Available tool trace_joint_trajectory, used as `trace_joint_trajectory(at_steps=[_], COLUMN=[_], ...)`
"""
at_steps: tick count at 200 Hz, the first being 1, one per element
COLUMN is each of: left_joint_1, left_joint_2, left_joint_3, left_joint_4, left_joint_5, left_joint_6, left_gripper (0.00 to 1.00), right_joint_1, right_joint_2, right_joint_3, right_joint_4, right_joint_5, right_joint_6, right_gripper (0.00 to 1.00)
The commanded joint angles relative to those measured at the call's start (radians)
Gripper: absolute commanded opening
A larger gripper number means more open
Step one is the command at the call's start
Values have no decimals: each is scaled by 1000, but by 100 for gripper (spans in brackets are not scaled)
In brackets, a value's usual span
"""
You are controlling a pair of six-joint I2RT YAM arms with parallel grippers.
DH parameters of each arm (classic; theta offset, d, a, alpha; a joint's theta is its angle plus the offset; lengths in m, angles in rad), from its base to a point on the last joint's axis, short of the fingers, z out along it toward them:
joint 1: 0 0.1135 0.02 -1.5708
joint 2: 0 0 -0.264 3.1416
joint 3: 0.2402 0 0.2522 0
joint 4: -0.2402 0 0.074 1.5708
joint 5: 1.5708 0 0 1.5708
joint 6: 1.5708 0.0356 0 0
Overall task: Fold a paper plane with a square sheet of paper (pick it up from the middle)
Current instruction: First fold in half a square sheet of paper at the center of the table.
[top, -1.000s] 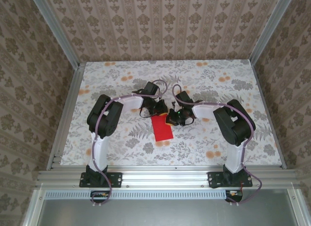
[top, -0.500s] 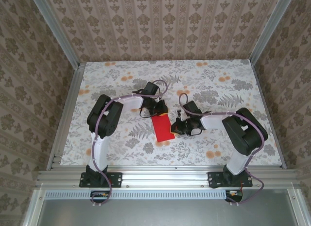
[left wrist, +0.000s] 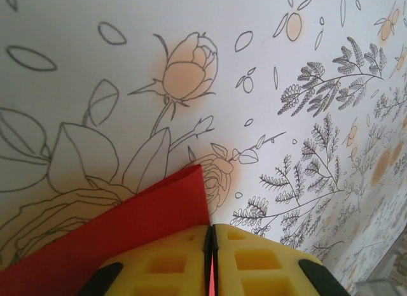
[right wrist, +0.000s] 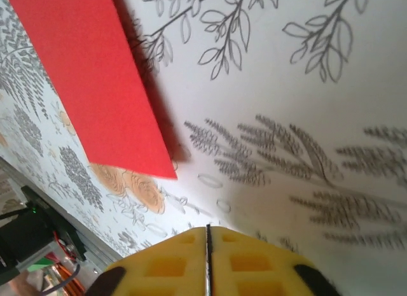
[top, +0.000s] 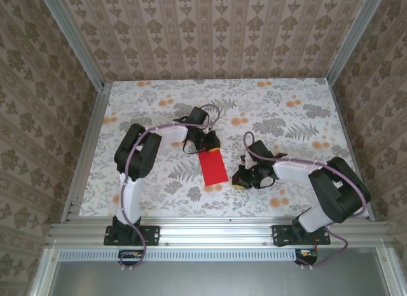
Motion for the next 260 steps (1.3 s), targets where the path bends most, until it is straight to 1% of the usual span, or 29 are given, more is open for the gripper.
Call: trace_joint_trajectory(at_steps=[1, 12, 21, 35, 51, 73, 97, 100, 104, 119, 136, 153, 165, 188, 215, 221, 240, 260], left_joint_1=[7, 12, 17, 26, 48, 98, 151, 180, 192, 235, 263, 277, 284, 294, 294, 294, 291, 272], left_joint_2=[12, -27, -68, -128, -202, -315, -431, -445, -460, -501, -534, -561, -584, -617, -648, -653, -662, -665], left_joint_3=[24, 16, -1, -31, -67, -152, -269, -282, -300, -357, -409, -447, -479, -529, -570, -576, -588, -593], left_joint_4=[-63, -35, -13, 11, 13, 15, -5, -8, -11, -14, -16, -32, -30, -29, -33, -34, -39, -50], left_joint_5=[-42, -12, -9, 3, 5, -19, -74, -81, -86, -84, -95, -114, -123, -128, -132, -130, -117, -106], left_joint_6=[33, 18, 3, -13, -18, -29, -39, -38, -37, -36, -38, -41, -49, -54, -56, -56, -49, -37], left_gripper=[19, 26, 33, 41, 48, 56, 63, 64, 66, 67, 68, 70, 72, 76, 80, 81, 82, 82], right_joint_1=[12, 20, 35, 58, 93, 143, 200, 207, 213, 237, 249, 250, 248, 249, 239, 234, 223, 213], right_joint_2=[-73, -72, -56, -22, 33, 104, 182, 189, 201, 235, 260, 322, 381, 451, 464, 466, 477, 491], right_joint_3=[101, 143, 184, 241, 306, 384, 468, 478, 491, 535, 560, 607, 649, 698, 685, 680, 669, 657], right_joint_4=[-140, -161, -185, -225, -256, -273, -299, -302, -305, -308, -304, -309, -359, -363, -320, -286, -282, -299], right_joint_5=[142, 198, 253, 329, 408, 459, 513, 519, 526, 559, 567, 574, 580, 541, 483, 474, 480, 497], right_joint_6=[-79, -114, -145, -175, -194, -221, -248, -253, -257, -270, -302, -345, -365, -353, -273, -249, -163, -22], right_gripper=[22, 28, 34, 38, 46, 48, 47, 47, 46, 45, 45, 46, 46, 46, 46, 46, 48, 50])
